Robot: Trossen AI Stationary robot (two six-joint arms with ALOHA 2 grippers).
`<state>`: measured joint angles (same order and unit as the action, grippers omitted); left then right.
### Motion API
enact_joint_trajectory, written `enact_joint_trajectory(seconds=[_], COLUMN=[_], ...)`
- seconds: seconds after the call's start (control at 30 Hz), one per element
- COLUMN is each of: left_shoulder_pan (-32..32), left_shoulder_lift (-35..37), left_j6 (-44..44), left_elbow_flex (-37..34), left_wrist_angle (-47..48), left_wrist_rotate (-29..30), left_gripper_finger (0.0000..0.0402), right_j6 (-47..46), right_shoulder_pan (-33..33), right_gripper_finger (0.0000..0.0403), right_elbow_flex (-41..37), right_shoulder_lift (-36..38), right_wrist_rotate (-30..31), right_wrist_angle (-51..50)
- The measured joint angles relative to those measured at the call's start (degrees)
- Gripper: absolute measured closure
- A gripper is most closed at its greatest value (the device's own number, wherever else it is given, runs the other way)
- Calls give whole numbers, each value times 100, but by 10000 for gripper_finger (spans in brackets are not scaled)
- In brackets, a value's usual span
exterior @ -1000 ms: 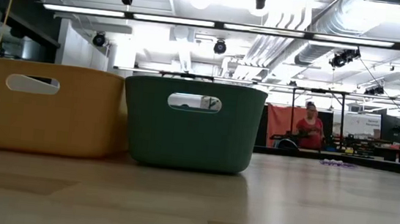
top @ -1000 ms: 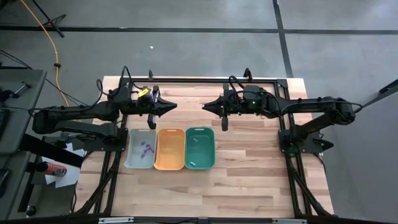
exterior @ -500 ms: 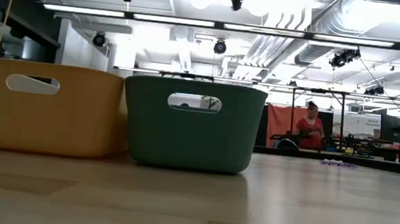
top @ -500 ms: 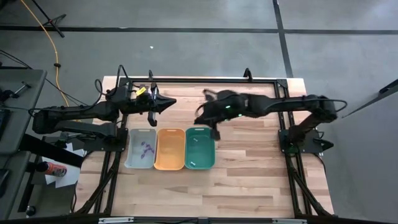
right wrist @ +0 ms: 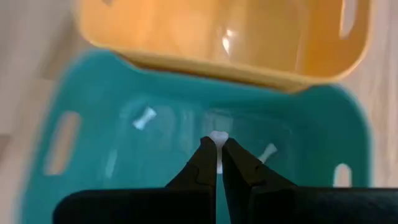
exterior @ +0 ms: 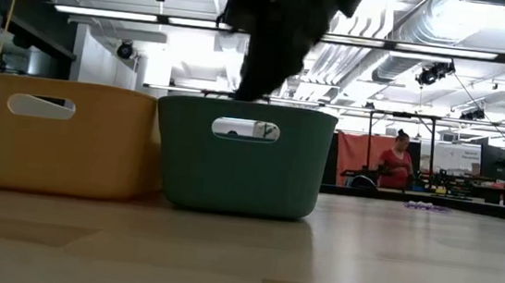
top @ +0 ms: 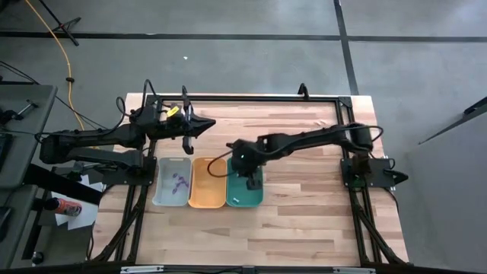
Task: Sort Halloween decoration
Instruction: Put the white bone toy into the green bin
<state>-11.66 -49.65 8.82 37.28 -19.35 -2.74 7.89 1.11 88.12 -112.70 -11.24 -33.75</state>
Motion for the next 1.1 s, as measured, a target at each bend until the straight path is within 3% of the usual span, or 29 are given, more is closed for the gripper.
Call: enact_joint_trajectory(seconds=[0.2, 0.63, 0.9, 1.1], left_shoulder_pan=[0, 0, 0, 0], left_shoulder_lift=[0, 0, 0, 0], left_j6=[-6, -2, 7, 5], left_elbow_flex=[0, 0, 0, -2], left_wrist_angle=[0, 7, 5, -15], left_wrist_rotate=[187, 192, 192, 194], left_gripper_finger=[401, 401, 401, 401], right_j6=[-45, -503, -676, -225], right_shoulder_pan=[138, 194, 194, 190], right_gripper_finger=[402, 373, 297, 236], right_elbow_flex=[0, 0, 0, 0], right_shoulder_lift=[-553, -661, -658, -321], right_wrist_rotate=[520, 487, 470, 376], right_wrist_angle=[-52, -193, -230, -402])
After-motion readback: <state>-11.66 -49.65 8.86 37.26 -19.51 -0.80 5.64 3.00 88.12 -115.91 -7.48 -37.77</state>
